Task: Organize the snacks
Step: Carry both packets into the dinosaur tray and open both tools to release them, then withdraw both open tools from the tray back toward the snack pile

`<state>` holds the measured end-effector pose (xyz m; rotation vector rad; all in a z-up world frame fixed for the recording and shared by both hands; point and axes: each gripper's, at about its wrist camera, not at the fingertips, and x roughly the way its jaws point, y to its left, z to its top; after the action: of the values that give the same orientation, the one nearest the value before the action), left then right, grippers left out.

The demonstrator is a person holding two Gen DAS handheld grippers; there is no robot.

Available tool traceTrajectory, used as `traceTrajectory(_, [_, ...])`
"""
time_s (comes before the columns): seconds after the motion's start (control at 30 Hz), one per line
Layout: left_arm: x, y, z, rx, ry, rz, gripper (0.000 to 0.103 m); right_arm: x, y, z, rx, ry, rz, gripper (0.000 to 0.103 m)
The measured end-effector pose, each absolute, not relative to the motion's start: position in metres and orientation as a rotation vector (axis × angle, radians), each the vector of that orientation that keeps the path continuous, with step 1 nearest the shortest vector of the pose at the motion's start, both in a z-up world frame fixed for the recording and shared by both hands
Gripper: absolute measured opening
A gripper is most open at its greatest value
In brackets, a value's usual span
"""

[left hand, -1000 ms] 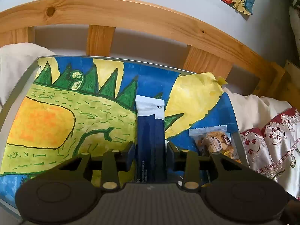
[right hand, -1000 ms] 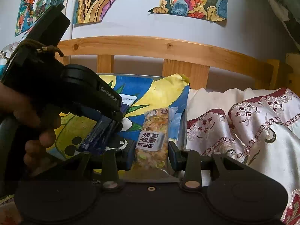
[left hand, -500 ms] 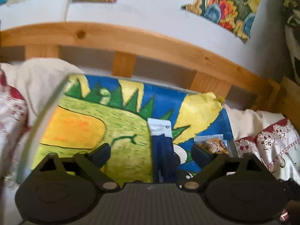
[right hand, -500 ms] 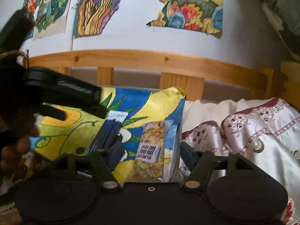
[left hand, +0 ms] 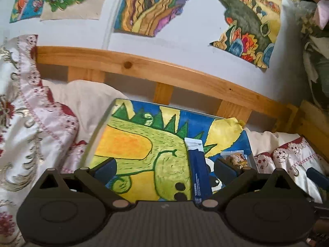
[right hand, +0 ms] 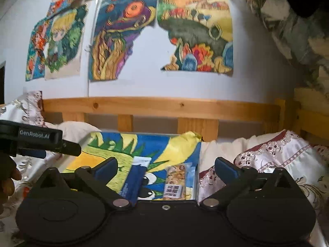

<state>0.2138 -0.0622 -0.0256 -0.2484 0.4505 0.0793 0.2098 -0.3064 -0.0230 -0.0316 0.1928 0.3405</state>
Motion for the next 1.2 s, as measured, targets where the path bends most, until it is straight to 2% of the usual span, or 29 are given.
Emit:
traceTrajectory(0.6, [0.106,-0.012,-0.026,-0.328,0.447,0.158,0.102,0.099,-0.294,-0.007,-0.043,0.129,0.304,0.102])
traceTrajectory(1.2, [0.05,-0.013,-0.061,-0.23,0.541,0.155,0.102,0.046,-0.271,-0.026,-0.111,0.325,0.25,0.102])
